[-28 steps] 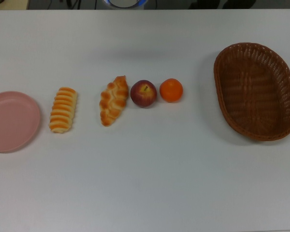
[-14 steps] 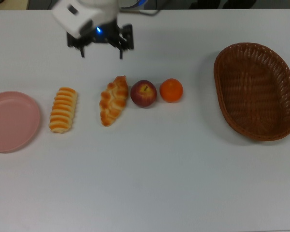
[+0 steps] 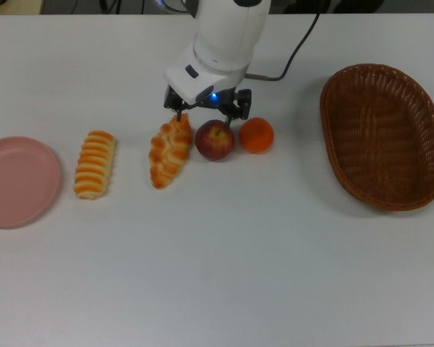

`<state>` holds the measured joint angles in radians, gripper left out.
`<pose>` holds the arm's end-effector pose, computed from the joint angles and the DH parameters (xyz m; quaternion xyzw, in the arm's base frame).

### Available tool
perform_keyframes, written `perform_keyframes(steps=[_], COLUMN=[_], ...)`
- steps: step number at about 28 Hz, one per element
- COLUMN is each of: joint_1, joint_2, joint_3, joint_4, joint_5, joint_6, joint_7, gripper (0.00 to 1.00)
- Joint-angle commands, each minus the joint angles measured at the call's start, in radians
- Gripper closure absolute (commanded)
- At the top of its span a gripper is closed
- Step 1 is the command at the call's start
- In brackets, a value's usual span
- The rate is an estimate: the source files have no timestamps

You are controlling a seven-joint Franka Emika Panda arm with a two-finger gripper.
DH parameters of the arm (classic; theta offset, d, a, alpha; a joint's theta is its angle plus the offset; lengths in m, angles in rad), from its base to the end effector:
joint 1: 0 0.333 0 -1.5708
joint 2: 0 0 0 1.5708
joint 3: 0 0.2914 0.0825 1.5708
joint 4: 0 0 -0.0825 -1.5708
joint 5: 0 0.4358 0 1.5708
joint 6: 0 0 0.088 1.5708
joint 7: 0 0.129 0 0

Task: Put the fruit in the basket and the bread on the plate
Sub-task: 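Lower the gripper onto the red apple and close around it, then carry the apple over the wicker basket and release it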

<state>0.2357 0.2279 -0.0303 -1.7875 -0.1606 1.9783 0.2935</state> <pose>0.6475 0.1219 0.3542 0.9968 -0.0104 0.0009 0.0787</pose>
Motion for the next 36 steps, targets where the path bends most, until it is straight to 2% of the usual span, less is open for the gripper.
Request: perform_keyframes(steps=[1, 9, 26, 27, 28, 31, 32, 33, 36], joint_1=[0.028, 0.063, 0.054, 0.053, 0.053, 0.051, 0.051, 0.051, 0.051], joint_2=[-0.029, 0.047, 0.126, 0.128, 0.128, 0.128, 0.126, 0.123, 0.107], joint_3=[-0.008, -0.006, -0.01, -0.01, -0.01, -0.01, -0.01, -0.01, -0.011], joint_4=[-0.101, -0.104, -0.095, -0.093, -0.095, -0.09, -0.087, -0.081, -0.066], joint_5=[-0.037, -0.092, -0.106, -0.106, -0.106, -0.105, -0.102, -0.1, -0.091], joint_6=[0.096, 0.112, 0.157, 0.157, 0.157, 0.157, 0.154, 0.151, 0.142], joint_7=[0.081, 0.147, 0.153, 0.153, 0.153, 0.153, 0.153, 0.154, 0.156], gripper=[0.0, 0.0, 0.0, 0.09, 0.21, 0.65, 0.92, 1.0, 1.0])
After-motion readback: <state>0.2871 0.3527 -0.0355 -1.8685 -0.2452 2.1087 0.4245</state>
